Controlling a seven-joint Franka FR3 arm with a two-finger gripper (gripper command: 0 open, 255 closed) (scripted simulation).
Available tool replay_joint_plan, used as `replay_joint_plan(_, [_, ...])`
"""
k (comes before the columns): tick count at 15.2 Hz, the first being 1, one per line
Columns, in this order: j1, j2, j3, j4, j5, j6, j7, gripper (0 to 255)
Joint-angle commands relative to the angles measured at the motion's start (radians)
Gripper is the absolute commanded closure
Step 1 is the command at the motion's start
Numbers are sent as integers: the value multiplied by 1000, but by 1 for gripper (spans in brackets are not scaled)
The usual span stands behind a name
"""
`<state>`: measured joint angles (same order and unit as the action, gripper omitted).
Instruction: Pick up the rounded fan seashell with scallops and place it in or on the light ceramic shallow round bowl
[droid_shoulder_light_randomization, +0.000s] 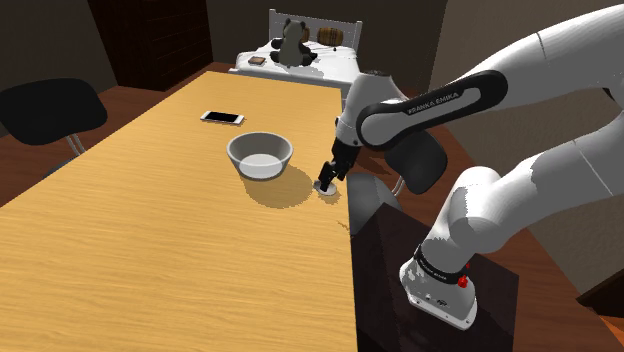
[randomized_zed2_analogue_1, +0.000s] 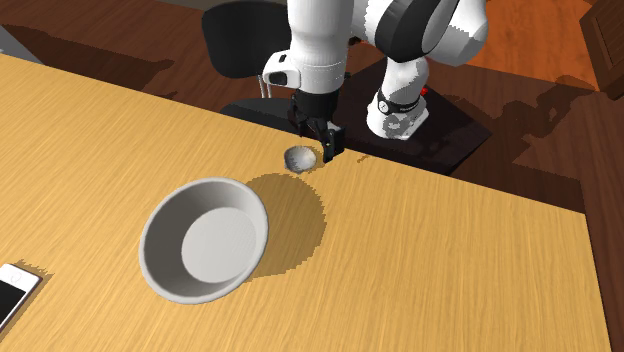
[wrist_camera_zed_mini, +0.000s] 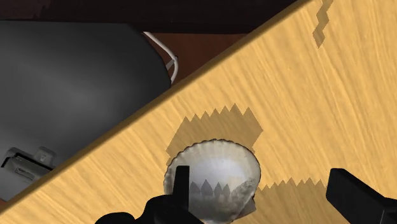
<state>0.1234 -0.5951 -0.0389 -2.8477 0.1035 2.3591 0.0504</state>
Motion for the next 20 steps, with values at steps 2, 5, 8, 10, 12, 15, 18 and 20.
replay_joint_plan(2, [5, 35, -1, -13, 6, 49, -4, 0])
replay_joint_plan(5, [5, 35, -1, -13, 6, 49, -4, 0])
replay_joint_plan(8, [5, 35, -1, -13, 6, 49, -4, 0])
replay_joint_plan(10, [5, 35, -1, -13, 6, 49, -4, 255])
replay_joint_plan(12, [5, 35, -1, -13, 6, 49, -4, 255])
replay_joint_plan(15, [5, 35, -1, -13, 6, 49, -4, 255])
replay_joint_plan(18, [5, 35, -1, -13, 6, 49, -4, 255])
replay_joint_plan(20, [5, 35, -1, -13, 6, 49, -4, 0])
